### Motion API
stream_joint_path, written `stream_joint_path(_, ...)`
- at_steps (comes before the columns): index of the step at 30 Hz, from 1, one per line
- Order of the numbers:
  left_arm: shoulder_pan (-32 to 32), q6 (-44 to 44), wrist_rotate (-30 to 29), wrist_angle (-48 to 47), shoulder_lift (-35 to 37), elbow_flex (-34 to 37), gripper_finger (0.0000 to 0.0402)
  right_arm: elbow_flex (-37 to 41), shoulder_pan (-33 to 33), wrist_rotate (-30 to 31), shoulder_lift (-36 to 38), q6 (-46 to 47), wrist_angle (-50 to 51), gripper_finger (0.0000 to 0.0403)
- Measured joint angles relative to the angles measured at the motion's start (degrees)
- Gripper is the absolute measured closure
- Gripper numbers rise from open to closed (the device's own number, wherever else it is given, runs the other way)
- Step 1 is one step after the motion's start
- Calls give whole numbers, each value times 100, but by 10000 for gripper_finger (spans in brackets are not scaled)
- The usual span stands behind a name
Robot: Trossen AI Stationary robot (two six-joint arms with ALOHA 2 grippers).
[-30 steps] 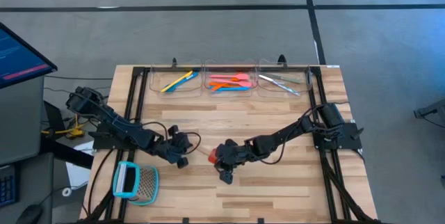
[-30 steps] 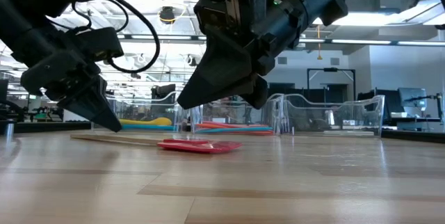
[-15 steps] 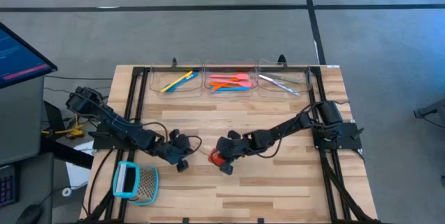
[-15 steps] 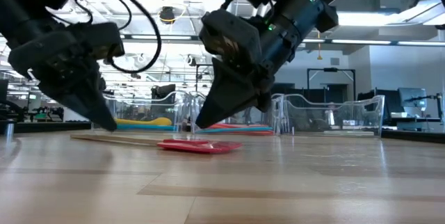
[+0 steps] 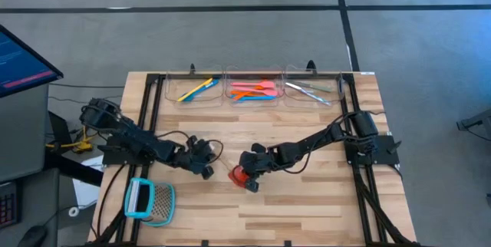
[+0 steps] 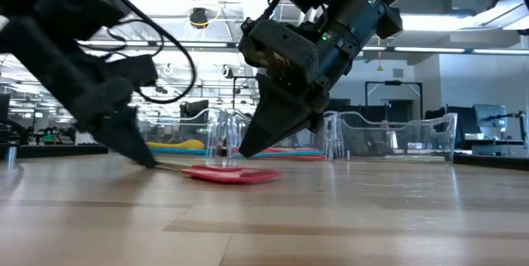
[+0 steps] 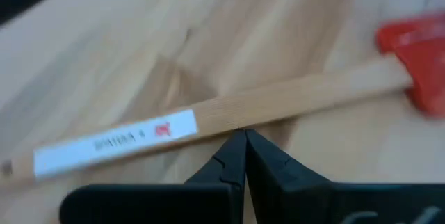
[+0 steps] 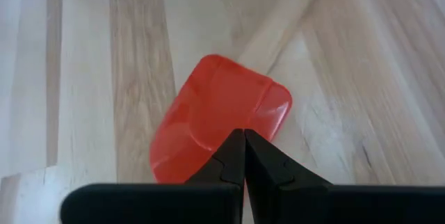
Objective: Pick & Place Kitchen Items
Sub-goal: Put the red spatula into the middle transparent bin
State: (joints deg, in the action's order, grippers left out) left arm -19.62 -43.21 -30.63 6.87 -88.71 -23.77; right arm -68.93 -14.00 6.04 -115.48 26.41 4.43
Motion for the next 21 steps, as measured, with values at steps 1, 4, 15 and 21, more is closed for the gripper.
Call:
stream_joint_path(1,72,149,-29,256,-128,2,399,0,-17,0,0,1,1,403)
stream_joint_path(4,272,530,-55,996,-486,4,399,0,-73,-8,2,1,12,403)
stream_joint_path(15,681,1142,253,2681,-1271,-42,399,0,-145,-22,2,7,46,403)
stream_joint_path(21,693,1360,260,3002,-1649,-315,399,0,-125,-22,2,7,33,403)
